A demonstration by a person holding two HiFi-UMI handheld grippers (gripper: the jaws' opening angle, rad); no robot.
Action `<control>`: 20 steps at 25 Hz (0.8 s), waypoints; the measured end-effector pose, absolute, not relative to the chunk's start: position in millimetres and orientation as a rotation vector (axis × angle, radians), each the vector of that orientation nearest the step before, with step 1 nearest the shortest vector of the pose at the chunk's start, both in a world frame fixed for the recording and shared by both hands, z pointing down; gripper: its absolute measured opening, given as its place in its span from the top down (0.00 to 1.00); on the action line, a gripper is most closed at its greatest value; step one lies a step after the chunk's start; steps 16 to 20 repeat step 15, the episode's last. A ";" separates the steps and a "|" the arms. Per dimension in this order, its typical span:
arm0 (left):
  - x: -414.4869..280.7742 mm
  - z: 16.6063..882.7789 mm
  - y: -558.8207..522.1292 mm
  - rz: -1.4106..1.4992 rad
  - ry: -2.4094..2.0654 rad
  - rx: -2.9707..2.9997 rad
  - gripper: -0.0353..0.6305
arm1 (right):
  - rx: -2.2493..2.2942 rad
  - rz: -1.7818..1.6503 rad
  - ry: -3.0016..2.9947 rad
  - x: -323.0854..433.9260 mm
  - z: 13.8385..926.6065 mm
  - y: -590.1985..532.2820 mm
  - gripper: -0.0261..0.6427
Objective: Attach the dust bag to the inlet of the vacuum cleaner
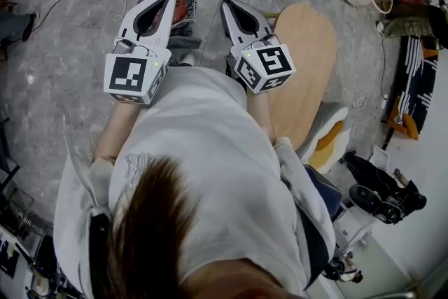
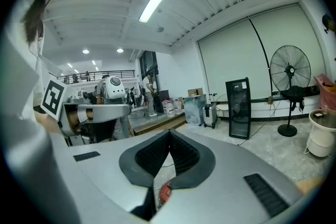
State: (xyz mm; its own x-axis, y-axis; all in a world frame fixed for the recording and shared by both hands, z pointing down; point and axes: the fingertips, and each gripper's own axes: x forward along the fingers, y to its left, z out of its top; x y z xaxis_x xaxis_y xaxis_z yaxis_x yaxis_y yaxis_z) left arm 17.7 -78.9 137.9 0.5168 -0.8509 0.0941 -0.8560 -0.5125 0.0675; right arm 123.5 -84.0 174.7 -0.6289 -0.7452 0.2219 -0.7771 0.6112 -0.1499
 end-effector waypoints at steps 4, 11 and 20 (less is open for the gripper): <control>13.1 139.7 -79.1 0.078 -1.503 2.632 0.92 | 1.270 0.353 -2.690 120.7 177.7 -83.3 0.96; 10.4 145.8 -79.2 0.083 -1.514 2.624 0.92 | 1.273 0.352 -2.680 120.1 183.6 -83.0 0.96; 11.5 145.6 -78.4 0.079 -1.515 2.619 0.92 | 1.278 0.349 -2.678 122.5 182.8 -82.2 0.96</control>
